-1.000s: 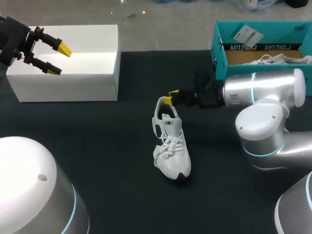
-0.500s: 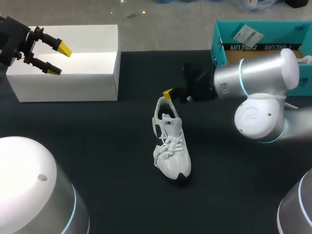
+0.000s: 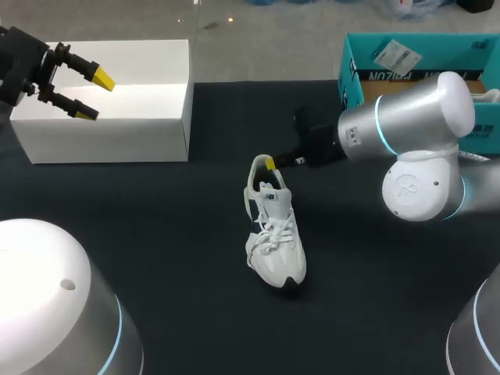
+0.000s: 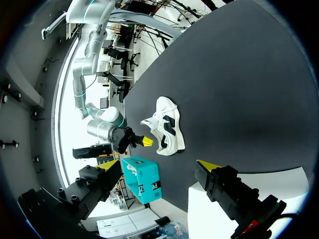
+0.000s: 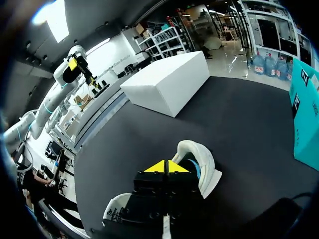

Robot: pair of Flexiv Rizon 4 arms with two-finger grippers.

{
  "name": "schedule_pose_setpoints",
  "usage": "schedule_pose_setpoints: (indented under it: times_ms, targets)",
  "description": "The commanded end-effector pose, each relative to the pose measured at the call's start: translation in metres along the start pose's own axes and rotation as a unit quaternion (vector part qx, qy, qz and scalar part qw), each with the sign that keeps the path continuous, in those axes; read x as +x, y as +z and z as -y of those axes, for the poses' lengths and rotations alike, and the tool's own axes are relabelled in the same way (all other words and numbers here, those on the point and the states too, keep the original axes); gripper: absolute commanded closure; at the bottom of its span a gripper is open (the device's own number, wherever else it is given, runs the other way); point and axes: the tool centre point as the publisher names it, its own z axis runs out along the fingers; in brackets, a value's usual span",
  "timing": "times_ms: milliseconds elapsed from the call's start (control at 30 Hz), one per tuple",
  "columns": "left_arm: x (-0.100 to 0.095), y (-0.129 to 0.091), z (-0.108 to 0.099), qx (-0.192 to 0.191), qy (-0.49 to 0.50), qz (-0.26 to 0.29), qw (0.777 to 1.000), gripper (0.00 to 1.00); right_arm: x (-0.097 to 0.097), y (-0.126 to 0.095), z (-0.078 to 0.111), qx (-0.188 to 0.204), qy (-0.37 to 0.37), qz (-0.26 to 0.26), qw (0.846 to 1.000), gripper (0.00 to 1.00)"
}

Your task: Take the shoe out of the shoebox, open the shoe tongue, remove and reinsert the insole, then place the shoe into the shoebox

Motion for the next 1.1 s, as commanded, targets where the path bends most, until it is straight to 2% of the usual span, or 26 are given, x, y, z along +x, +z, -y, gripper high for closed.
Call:
schedule_pose_setpoints:
  times_ms: [33,433,667,833,1100]
  targets:
    - [-0.001,0.0,0.0,0.0,0.0,-0.002,1.0,0.0,0.008,-0.003,-0.003,0.084,0.19,0.257,0.944,1.0]
    - [-0.001,0.0,0.0,0.0,0.0,-0.002,1.0,0.0,0.008,-0.003,-0.003,0.084,0.19,0.257,0.944,1.0]
    - [-0.001,0.0,0.0,0.0,0.0,-0.002,1.0,0.0,-0.007,0.015,0.005,0.072,0.172,0.289,0.939,1.0]
    - [-0.001,0.0,0.0,0.0,0.0,-0.002,1.0,0.0,-0.013,0.02,0.013,0.09,0.15,0.309,0.935,1.0]
    - [-0.001,0.0,0.0,0.0,0.0,-0.002,1.0,0.0,-0.016,0.02,0.02,0.109,0.15,0.314,0.931,1.0]
